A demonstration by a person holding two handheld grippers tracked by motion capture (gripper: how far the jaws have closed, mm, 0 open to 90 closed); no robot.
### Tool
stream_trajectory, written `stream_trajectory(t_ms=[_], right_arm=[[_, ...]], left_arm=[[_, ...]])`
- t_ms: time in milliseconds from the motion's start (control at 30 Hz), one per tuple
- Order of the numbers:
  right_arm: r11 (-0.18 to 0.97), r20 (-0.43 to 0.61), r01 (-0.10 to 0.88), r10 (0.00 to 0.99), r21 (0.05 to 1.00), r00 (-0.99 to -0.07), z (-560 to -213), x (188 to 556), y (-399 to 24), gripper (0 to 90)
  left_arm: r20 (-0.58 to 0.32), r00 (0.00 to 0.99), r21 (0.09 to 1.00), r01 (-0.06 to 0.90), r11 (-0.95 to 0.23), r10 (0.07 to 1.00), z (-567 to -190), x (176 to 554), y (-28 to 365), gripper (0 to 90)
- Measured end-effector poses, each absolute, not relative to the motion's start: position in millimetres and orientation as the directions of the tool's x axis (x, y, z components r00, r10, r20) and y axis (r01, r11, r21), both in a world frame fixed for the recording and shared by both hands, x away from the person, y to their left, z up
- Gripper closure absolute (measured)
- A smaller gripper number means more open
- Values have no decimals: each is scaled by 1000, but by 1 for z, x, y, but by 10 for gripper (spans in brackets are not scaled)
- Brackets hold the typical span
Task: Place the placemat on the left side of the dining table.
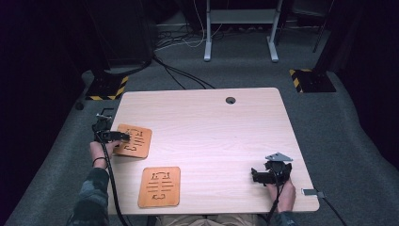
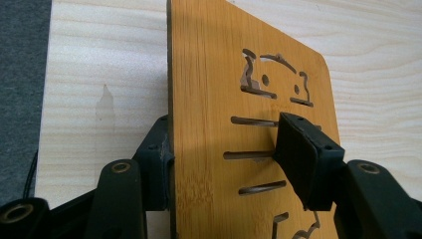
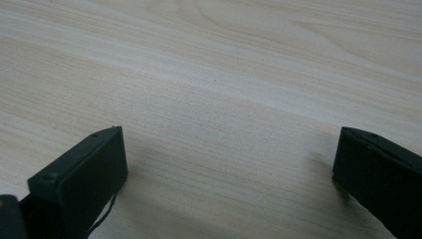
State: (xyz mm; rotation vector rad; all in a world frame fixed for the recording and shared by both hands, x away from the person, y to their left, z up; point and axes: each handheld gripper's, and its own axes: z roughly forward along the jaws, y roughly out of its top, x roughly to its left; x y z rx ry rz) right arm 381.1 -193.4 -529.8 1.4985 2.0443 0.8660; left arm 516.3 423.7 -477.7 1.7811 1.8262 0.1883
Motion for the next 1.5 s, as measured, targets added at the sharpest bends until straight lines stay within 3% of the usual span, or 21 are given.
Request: stream_trajectory(t_ms=[1067, 1267, 1500], right_arm=[[208, 2, 665, 954, 717, -301, -530, 381, -193, 0], [209, 1, 664, 953, 718, -302, -530, 381, -194, 0], [208, 2, 665, 954, 718, -301, -530, 381, -194, 0]], left_arm=[[-289, 42, 475, 874, 106, 956, -484, 522, 422, 407], [-194, 45, 460, 887, 51, 980, -489, 524, 417, 364], [-177, 32, 482, 874, 59, 984, -492, 525, 411, 251]])
